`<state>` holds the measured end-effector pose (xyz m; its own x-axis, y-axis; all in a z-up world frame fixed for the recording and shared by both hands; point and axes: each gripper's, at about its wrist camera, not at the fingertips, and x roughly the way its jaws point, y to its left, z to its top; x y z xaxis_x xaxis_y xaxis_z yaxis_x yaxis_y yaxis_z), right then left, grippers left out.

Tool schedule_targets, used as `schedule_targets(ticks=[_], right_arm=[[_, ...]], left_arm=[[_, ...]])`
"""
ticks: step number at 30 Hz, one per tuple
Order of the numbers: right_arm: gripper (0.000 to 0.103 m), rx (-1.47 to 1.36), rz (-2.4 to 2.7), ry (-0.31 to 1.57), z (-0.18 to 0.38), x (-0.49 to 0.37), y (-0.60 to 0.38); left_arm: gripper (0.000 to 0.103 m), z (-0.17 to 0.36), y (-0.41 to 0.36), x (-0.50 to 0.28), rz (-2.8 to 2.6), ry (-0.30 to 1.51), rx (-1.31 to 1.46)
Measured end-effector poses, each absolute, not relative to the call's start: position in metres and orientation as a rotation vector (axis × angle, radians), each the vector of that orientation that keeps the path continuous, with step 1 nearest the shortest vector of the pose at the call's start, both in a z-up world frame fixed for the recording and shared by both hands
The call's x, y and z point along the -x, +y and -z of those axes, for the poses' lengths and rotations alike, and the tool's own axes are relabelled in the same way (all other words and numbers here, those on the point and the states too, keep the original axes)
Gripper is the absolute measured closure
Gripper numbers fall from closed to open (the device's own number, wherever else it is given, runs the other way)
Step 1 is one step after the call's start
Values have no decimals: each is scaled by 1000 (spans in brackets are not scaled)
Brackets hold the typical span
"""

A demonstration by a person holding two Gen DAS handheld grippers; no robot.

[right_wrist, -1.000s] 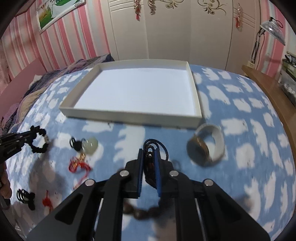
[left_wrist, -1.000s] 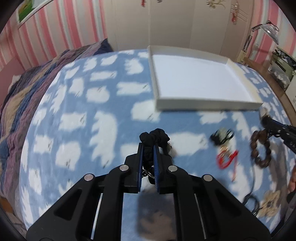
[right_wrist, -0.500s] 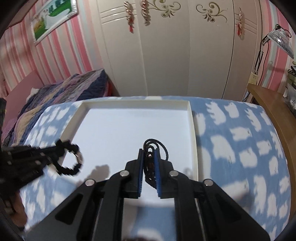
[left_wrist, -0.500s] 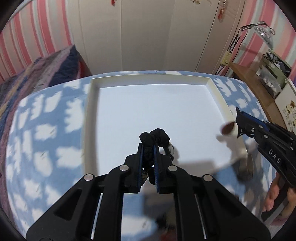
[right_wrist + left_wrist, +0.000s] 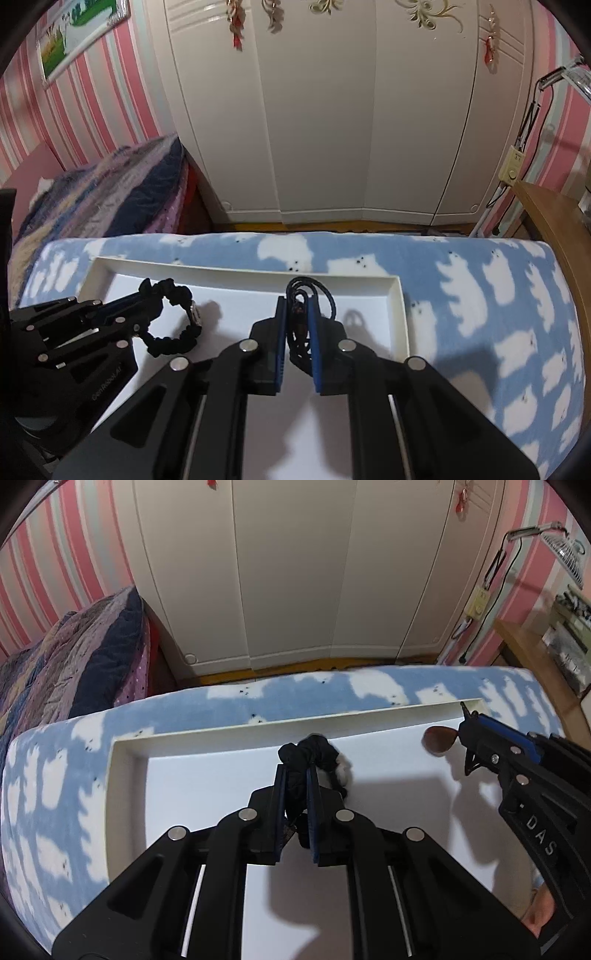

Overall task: Organize jewelry
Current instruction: 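Carry both held items over the white tray and open both tools, then lift both open tools away from the tray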

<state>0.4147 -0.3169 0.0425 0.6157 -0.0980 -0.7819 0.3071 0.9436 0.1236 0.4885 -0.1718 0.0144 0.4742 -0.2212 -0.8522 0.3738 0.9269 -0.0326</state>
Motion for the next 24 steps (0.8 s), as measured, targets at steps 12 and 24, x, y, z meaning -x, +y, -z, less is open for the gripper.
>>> schedule_targets(ticks=[12,24], right_arm=[[91,-307,301,999,-5,-423,-349],[54,-354,257,972,-17,-411,-357]], left_arm=[[93,9,-162,-511,310,1057,-181],[39,-10,-149,-487,319,1036,-177]])
